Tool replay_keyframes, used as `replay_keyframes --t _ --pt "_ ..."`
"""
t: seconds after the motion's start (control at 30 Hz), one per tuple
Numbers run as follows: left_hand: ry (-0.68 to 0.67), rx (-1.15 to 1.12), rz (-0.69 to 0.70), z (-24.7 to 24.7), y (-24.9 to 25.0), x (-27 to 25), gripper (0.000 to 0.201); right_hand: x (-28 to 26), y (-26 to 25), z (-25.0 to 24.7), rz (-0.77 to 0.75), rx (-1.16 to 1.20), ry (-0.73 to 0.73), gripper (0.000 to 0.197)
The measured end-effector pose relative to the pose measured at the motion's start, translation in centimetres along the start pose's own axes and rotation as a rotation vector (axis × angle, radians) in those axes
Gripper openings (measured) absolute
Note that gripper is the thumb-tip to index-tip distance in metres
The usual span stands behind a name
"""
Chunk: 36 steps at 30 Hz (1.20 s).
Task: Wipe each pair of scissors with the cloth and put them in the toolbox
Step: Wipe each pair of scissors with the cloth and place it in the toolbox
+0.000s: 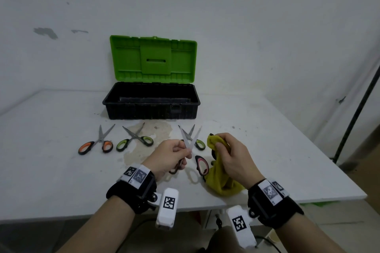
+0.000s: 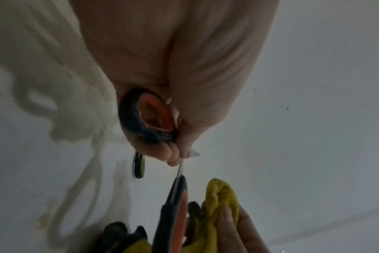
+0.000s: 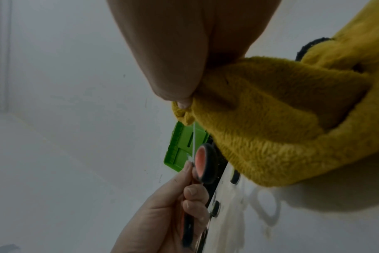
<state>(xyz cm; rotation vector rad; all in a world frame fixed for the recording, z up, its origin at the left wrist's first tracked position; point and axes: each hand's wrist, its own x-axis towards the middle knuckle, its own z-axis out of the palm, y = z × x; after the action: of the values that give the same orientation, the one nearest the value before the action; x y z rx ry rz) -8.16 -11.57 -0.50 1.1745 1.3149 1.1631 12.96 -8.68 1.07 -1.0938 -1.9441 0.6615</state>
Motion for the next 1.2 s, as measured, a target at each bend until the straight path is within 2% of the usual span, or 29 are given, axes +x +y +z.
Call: replay_keyframes --t 0.17,0.33,0.53,0.63,0.8,0.97,1.03,1.1,1.2 --pt "0.005 0.030 -0.017 0.3 -0.1 0.0 0.008 1.0 -0.3 -0.3 0.031 -0.003 0.038 0.008" --pt "0.012 0.085 0.001 0.0 -0.7 -0.3 0.011 0.9 -0.5 -0.1 -0.059 -0.133 0.019 0.012" --pt "0.002 0.075 0.010 0.2 -0.7 -0.6 0.009 -0.6 -0.7 1.8 -0.370 -0.279 -0.073 0.019" --pt "-0.013 0.072 0.012 0.5 -0.6 -0.6 0.002 -0.7 -1.0 2.4 -0.425 -0.338 -0.103 0.021" --pt "-0.020 0.085 0.018 0.5 -0.5 -0.6 0.003 0.2 -0.6 2.2 -0.384 -0.411 -0.071 0.022" --pt "-0.053 0.099 -0.011 0.5 -0.7 -0.6 0.009 2.3 0.2 0.4 -0.208 -0.340 0.144 0.018" --pt "-0.057 0.095 -0.023 0.6 -0.8 -0.6 0.010 2.3 0.1 -0.1 -0.210 -0.329 0.207 0.019" --pt "-0.051 0.091 -0.025 0.7 -0.9 -0.5 0.007 1.2 -0.7 0.3 -0.291 -0.311 0.148 0.018" --pt "-0.055 0.117 0.001 0.9 -0.7 -0.5 0.004 -0.7 -1.2 1.8 -0.363 -0.364 -0.073 0.018"
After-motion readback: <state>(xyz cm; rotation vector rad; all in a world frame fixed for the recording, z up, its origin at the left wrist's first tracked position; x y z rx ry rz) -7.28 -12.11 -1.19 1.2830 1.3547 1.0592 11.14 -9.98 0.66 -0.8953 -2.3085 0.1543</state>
